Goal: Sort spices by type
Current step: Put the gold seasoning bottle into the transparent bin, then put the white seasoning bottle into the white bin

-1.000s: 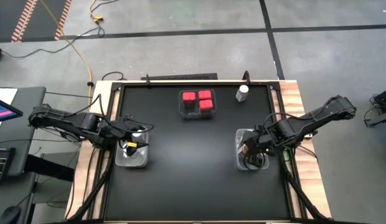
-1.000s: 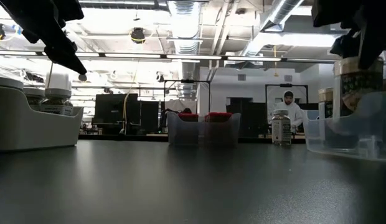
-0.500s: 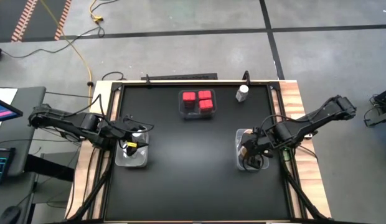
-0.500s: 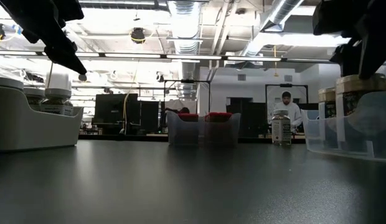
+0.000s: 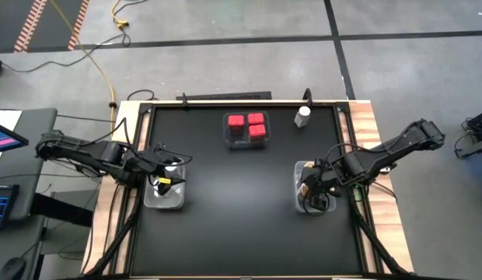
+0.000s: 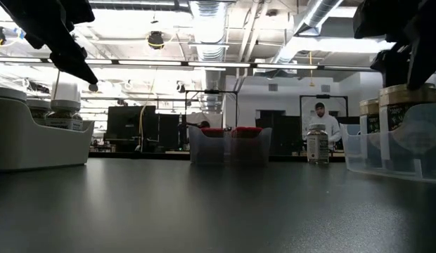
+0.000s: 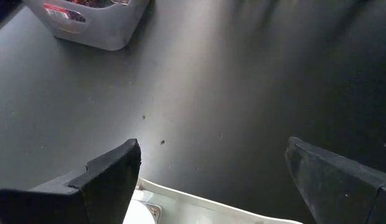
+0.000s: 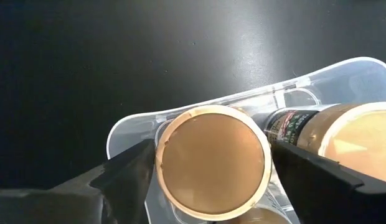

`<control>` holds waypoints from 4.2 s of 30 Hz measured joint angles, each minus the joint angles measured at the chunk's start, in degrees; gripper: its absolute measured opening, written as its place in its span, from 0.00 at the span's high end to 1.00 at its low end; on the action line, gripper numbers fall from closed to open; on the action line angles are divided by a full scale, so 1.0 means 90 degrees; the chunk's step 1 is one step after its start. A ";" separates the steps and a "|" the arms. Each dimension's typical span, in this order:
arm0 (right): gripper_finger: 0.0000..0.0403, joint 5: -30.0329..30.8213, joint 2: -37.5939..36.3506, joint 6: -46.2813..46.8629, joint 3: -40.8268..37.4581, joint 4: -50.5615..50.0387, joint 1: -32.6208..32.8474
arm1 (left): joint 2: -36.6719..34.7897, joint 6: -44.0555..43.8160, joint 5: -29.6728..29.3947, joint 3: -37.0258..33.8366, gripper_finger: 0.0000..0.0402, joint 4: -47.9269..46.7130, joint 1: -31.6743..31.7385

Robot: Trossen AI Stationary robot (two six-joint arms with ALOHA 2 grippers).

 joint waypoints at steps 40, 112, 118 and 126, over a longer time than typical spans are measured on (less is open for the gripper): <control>0.03 -0.0007 -0.0005 -0.0912 0.1795 -0.1240 -0.1329 | -0.0002 -0.1040 0.0002 0.0000 0.04 -0.0016 0.0001; 0.09 0.0139 0.3445 -1.2016 0.3262 -0.0809 -0.7573 | 0.0000 -0.0682 -0.1188 -0.0002 0.04 -0.0036 0.0043; 0.09 0.0070 0.3475 -1.2178 0.3268 -0.0803 -0.7782 | -0.0002 -0.0684 -0.1185 -0.0001 0.04 -0.0036 0.0043; 0.09 0.0041 0.3977 -1.2284 0.3266 -0.0873 -0.7766 | -0.0002 -0.0737 -0.1180 -0.0002 0.04 -0.0036 0.0043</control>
